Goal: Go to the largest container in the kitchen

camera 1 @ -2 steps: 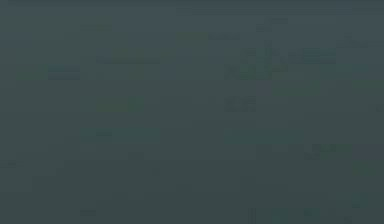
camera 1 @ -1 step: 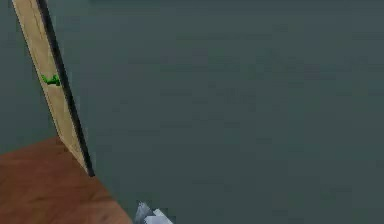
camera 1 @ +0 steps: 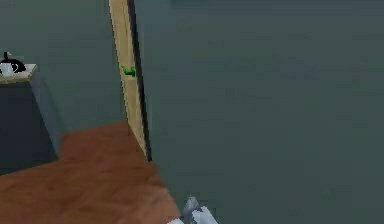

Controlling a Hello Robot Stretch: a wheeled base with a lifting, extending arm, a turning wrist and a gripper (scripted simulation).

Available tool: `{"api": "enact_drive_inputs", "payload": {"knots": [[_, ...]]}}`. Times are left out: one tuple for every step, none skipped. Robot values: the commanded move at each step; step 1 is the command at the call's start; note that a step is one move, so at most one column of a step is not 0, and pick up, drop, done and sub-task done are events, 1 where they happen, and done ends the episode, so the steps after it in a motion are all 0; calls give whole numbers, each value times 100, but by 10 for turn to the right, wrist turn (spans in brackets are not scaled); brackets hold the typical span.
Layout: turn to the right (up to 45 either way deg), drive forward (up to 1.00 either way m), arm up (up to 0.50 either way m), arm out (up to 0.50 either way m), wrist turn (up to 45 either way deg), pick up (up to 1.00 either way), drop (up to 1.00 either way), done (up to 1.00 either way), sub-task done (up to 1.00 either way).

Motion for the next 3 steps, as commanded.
{"api": "enact_drive_inputs", "payload": {"knots": [[-450,0,0,0,0,0,0,0,0],[-210,0,0,0,0,0,0,0,0],[0,100,0,0,0,0,0,0,0]]}}
